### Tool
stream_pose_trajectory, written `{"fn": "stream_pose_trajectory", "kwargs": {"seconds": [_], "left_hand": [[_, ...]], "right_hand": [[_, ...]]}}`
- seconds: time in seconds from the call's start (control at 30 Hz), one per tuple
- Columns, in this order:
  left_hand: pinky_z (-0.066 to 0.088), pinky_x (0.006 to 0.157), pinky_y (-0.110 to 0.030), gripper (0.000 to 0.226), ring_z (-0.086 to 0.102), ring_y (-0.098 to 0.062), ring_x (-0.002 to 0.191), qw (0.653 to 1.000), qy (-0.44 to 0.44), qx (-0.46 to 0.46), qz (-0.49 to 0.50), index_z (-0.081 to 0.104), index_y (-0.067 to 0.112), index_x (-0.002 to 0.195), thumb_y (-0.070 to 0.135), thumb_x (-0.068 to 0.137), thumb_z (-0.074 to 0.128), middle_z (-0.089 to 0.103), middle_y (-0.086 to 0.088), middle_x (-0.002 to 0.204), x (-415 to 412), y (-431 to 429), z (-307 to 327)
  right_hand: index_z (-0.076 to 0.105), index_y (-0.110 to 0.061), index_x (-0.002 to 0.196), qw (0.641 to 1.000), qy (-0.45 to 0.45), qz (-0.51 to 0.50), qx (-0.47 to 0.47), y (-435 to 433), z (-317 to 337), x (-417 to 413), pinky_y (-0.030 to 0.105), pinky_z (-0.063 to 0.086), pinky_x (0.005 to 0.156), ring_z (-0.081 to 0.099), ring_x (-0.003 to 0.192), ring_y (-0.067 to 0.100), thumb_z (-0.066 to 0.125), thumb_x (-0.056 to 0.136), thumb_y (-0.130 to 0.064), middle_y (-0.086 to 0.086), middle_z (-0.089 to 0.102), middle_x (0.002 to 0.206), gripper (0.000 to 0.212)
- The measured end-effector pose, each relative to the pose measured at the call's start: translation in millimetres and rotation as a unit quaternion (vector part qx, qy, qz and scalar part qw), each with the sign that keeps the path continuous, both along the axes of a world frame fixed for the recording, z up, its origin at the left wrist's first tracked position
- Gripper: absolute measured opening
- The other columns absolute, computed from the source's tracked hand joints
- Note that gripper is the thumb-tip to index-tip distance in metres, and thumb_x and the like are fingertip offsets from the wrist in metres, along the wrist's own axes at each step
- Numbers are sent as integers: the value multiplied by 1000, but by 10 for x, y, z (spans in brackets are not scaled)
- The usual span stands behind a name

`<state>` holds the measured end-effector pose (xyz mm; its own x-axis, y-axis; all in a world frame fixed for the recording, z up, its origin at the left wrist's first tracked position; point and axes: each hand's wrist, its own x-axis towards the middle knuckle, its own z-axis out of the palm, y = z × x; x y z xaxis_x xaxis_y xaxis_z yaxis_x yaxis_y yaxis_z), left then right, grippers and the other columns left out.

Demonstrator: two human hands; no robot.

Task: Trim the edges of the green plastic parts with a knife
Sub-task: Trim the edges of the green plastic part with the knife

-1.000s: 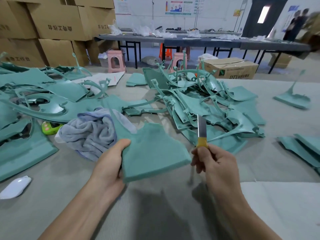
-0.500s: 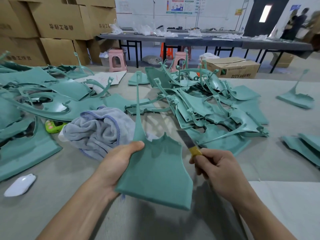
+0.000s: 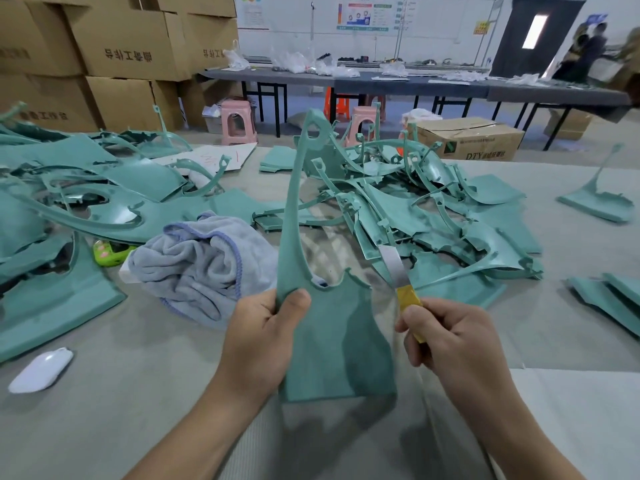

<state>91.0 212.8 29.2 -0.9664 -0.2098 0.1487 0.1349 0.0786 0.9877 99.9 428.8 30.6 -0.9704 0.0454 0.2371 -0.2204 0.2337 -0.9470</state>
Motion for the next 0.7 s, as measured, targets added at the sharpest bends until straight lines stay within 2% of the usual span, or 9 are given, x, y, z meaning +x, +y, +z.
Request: {"fn": "stream_pose_trajectory", "kwargs": {"seconds": [0.07,0.17,0.23,0.3,0.37,0.43,0.53,0.6,0.7], "left_hand": [[27,43,-25,53,38,-13,47,998,43,-47,11,45,-1,60,43,85,60,44,-2,50,37,5,10],[26,40,-21,45,34,-7,43,996,66,-58,17,46,8,58,40,86,59,41,7,45,45,6,11],[29,42,-23,47,38,-9,46,997,64,-48,19,48,2,61,40,86,59,47,5,49,33,0,0],[28,44,-25,50,39,-11,49,997,58,-39,23,48,-1,60,41,85,59,47,2,51,23,-11,-1],[26,42,-22,47,34,-8,46,997,62,-45,28,43,6,56,40,85,59,40,7,48,29,-13,2],[23,40,-19,47,29,-5,43,995,73,-62,25,39,14,53,39,87,59,35,11,45,40,-7,0],[25,41,-23,51,32,-7,46,994,73,-75,28,41,3,57,41,87,59,39,7,47,21,-16,-19],[27,44,-27,54,37,-11,49,995,63,-71,29,47,-3,60,43,85,58,44,2,51,5,-22,-26],[26,43,-27,53,34,-10,48,994,62,-76,36,45,-1,60,43,85,58,41,4,50,6,-23,-20]], "right_hand": [[69,-15,70,999,-16,23,21,-62,-21,34,18,32,43,40,40,10,57,81,-38,9,61,48,28],[68,-20,72,993,-34,27,105,-106,-84,11,21,35,46,45,40,9,57,92,-36,5,63,48,28],[65,-17,68,989,-43,-10,138,-80,-100,-26,25,35,47,45,39,11,59,96,-24,3,58,44,30],[62,-12,67,993,-37,-35,105,-66,-80,-28,27,34,45,42,38,13,59,95,-20,4,54,41,28],[63,-14,68,997,-17,-27,77,-111,-44,-4,25,37,45,45,39,13,57,91,-30,5,58,44,29],[64,-18,70,994,-18,5,105,-196,-23,27,23,38,45,47,40,10,52,88,-38,4,61,46,31],[61,-11,70,984,-30,-20,172,-190,-54,-30,29,36,47,44,41,12,51,89,-38,1,56,45,34],[56,-3,68,986,-36,-50,152,-146,-66,-46,32,31,49,39,44,16,52,84,-34,1,47,44,36],[57,-7,64,997,-35,-23,66,-198,-40,17,26,31,45,40,39,16,53,80,-32,2,48,40,29]]}}
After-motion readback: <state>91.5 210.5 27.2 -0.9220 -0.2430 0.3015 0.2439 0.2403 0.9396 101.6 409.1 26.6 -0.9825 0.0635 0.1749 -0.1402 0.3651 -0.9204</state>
